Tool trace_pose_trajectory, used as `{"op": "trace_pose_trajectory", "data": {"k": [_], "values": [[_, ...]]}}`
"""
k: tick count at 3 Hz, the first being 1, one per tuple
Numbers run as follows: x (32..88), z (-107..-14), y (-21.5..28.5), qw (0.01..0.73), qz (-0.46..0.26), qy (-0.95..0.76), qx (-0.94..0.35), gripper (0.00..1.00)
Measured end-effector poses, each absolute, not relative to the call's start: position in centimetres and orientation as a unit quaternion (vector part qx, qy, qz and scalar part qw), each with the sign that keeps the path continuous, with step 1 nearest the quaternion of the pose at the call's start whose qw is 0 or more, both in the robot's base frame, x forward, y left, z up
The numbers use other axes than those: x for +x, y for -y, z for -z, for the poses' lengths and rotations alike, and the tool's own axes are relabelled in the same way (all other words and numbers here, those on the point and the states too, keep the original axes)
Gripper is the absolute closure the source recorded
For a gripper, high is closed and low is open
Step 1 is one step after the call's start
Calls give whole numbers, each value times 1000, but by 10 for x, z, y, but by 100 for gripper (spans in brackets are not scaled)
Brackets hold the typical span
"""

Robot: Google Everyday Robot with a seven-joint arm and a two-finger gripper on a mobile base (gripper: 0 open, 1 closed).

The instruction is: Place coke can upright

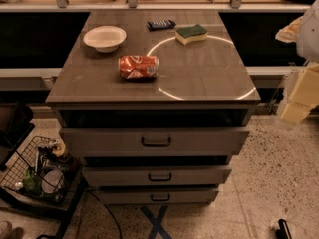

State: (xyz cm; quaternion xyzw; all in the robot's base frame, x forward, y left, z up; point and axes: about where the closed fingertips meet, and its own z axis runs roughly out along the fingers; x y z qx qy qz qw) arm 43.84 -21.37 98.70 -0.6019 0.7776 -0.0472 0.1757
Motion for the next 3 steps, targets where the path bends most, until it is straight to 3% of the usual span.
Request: {"op": "trace_pose_trajectory", "data": {"k": [3], "values": [[485, -1001, 192, 183, 89, -763, -613, 0]]}}
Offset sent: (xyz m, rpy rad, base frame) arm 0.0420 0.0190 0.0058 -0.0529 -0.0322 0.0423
